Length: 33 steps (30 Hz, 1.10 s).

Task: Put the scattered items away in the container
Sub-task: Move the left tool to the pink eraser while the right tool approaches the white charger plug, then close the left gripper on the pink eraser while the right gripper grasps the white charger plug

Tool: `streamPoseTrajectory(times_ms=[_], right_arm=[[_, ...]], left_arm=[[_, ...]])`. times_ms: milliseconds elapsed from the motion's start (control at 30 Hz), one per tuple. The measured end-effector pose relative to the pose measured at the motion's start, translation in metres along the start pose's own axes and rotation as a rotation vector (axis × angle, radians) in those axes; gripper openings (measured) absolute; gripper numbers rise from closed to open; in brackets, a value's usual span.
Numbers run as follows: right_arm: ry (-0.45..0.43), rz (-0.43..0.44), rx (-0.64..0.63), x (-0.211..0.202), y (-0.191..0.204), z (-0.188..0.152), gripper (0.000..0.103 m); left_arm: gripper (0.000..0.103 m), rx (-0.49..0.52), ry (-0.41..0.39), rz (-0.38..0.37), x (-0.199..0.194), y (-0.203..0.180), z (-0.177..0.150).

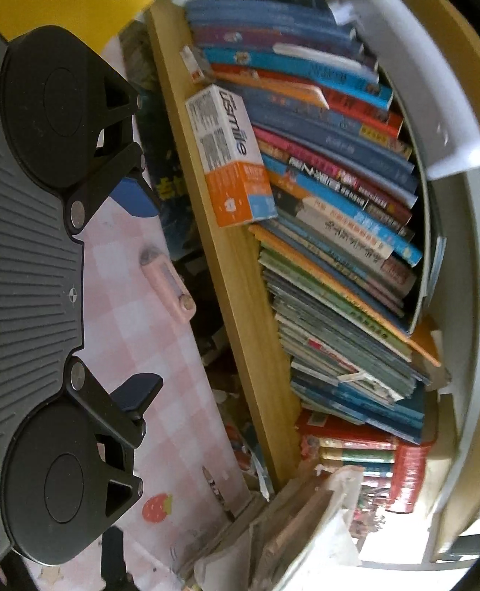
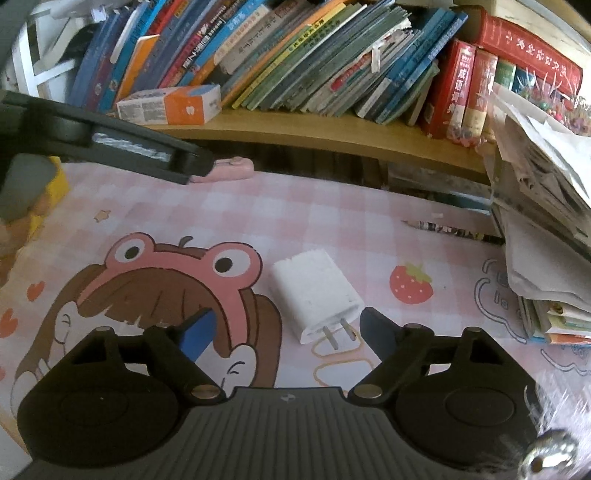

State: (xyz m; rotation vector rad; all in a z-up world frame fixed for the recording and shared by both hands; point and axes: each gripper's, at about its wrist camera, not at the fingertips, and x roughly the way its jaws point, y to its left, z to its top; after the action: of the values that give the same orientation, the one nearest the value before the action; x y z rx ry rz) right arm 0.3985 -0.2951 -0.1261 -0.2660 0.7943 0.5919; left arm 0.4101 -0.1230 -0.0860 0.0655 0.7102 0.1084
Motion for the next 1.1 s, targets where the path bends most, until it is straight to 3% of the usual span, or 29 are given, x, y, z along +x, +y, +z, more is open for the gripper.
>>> streamPoseTrajectory(times_ms=[433, 600, 867, 933, 1000, 1100], right_arm=[[0.015, 0.024, 0.02, 0.012, -0.008, 0.003, 0.084], [0.03, 0.029, 0.03, 0.015, -0.01, 0.002, 0.08], [0.026, 0.024, 0.029, 0.015, -0.008, 0.001, 0.079], [0.026, 0.021, 0.031, 0.015, -0.008, 0.002, 0.077], [0.025, 0.014, 0.032, 0.014, -0.008, 0.001, 0.074], [0.024, 0.008, 0.033, 0.013, -0.009, 0.001, 0.07]], left_arm=[[0.093, 0.067, -0.05, -0.073, 0.065, 0.013, 0.006], [0.092, 0.057, -0.033, -0.106, 0.08, 0.019, 0.008], [0.052, 0.052, 0.006, -0.182, 0.087, 0.02, 0.001], [0.035, 0.076, 0.008, -0.205, 0.083, 0.017, 0.0], [0.024, 0.101, 0.014, -0.226, 0.079, 0.014, -0.001], [0.023, 0.126, 0.03, -0.237, 0.073, 0.009, -0.004]])
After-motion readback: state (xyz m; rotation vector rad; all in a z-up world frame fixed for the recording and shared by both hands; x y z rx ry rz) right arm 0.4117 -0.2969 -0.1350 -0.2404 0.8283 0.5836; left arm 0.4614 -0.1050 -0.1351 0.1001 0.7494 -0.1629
